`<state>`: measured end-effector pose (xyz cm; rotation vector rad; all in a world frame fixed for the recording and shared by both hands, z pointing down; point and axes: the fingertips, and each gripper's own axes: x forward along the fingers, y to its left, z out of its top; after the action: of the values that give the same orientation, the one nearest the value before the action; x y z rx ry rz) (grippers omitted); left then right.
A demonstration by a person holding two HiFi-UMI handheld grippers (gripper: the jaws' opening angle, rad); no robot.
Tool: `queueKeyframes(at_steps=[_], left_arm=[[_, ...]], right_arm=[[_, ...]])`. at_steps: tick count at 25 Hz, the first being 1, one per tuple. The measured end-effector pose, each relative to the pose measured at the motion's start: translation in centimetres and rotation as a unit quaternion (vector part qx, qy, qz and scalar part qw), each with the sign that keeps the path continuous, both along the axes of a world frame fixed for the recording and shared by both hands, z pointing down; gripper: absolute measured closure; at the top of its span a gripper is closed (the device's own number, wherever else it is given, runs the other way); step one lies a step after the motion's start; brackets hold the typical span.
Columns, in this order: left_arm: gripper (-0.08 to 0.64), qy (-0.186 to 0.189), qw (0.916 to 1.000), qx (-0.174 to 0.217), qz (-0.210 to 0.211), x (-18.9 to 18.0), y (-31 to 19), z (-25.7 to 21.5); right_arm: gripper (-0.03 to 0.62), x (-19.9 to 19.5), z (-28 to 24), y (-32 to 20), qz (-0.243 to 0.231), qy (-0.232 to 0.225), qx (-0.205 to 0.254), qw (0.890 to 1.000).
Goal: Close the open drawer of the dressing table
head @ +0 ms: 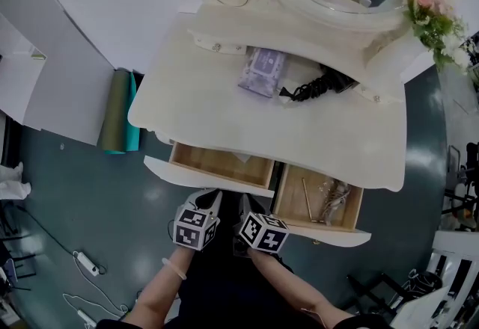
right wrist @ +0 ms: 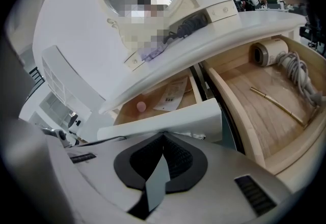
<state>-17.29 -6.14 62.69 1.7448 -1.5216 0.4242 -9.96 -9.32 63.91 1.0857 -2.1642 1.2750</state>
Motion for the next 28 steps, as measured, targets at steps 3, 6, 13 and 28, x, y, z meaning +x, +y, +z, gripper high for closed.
queueKeyframes(at_steps=[3, 6, 13, 28], left_arm=[[0.545, 0.0, 1.0, 0.001, 0.003, -0.1, -0.7, 0.0], [0.545, -0.001, 1.0, 0.0, 0.006, -0.4, -1.4, 0.1], [0.544, -0.004, 0.9998, -0.001, 0.019, -0.8, -3.1, 0.1], [0.545, -0.003, 0.9995, 0.002, 0.03, -1.5, -6.0, 0.2]], right_arm=[[0.571, -0.2, 0.0, -0.7, 0.003, 0.001, 0.003, 1.0], [0.571, -0.4, 0.1, -1.4, 0.007, 0.003, 0.005, 1.0], [0.571, -0.8, 0.3, -3.1, 0.012, 0.007, 0.007, 1.0], [0.571, -1.5, 0.7, -6.0, 0.028, 0.01, 0.006, 1.0]])
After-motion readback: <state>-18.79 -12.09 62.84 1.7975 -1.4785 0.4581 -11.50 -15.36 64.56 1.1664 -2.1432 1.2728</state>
